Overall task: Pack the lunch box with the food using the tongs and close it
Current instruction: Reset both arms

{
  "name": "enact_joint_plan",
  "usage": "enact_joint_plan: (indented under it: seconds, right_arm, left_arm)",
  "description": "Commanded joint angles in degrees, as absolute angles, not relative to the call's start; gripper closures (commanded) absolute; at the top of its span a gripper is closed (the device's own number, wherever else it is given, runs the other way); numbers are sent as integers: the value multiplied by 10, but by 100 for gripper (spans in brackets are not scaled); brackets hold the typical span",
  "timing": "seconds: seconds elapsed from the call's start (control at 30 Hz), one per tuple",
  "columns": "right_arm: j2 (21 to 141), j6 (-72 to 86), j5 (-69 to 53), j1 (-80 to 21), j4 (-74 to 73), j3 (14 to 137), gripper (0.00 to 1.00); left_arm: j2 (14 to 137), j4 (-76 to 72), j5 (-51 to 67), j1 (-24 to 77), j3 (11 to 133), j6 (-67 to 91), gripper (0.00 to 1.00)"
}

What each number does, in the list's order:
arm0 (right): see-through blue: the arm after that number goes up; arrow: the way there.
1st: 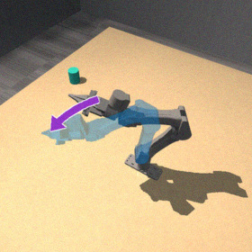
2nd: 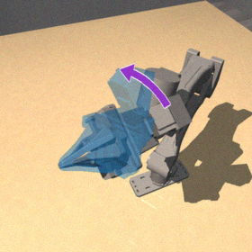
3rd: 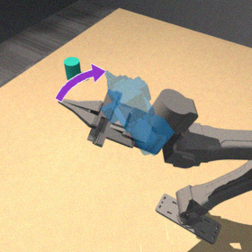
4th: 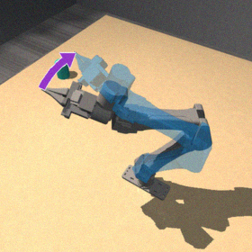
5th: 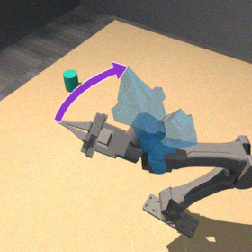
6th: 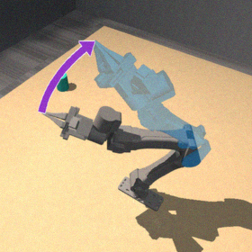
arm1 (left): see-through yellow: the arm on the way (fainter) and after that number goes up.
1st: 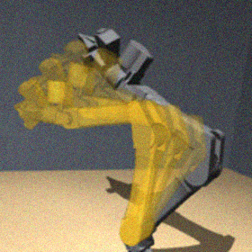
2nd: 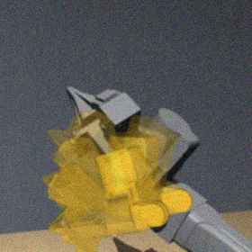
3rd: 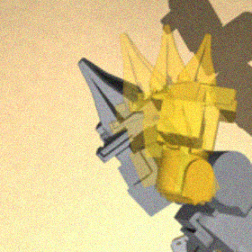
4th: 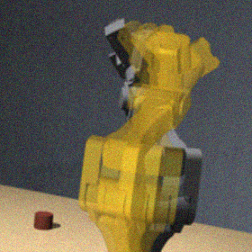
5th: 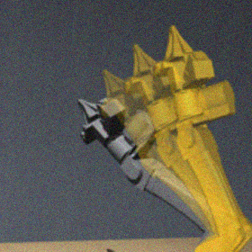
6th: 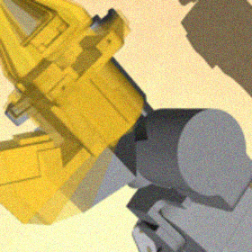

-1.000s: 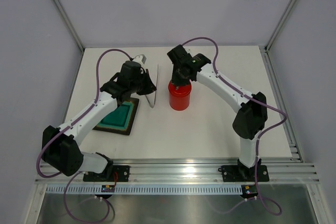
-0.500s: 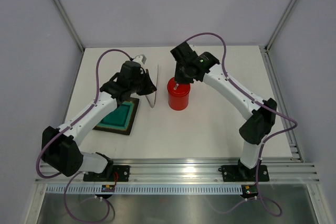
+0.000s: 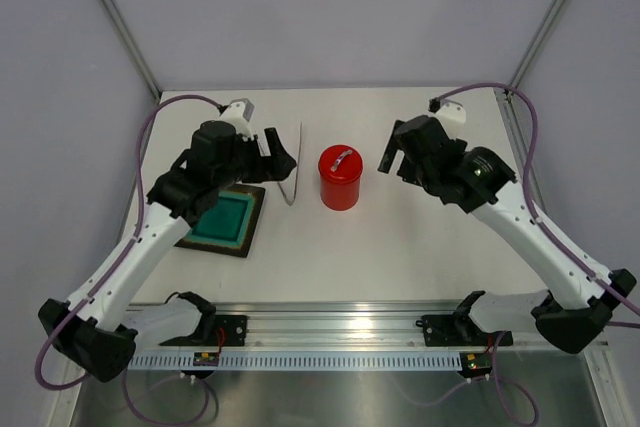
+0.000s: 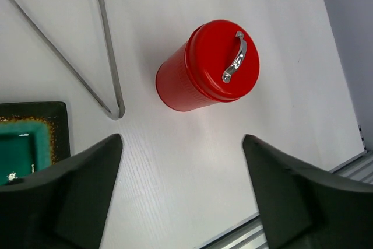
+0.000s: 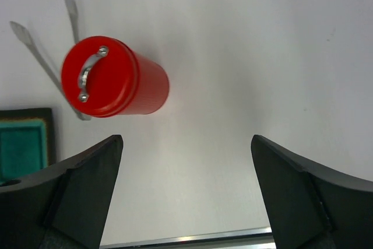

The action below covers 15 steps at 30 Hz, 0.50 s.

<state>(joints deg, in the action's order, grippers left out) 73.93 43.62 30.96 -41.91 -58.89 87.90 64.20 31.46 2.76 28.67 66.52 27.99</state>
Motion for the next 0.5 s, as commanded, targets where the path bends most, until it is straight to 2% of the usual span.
enact_joint_plan:
  seconds: [0.0,0.23,0.47]
  right_arm:
    - [684,462,406,-424,-640,829,1]
    - [564,531,445,-424,-719,723,0]
    - [535,555,470,-423,-758,717,1]
  left_arm:
    - [602,350,3,284,691,256,2]
    - [525,398,-43,284,665,237,1]
    - [469,409,-76,284,637,245,1]
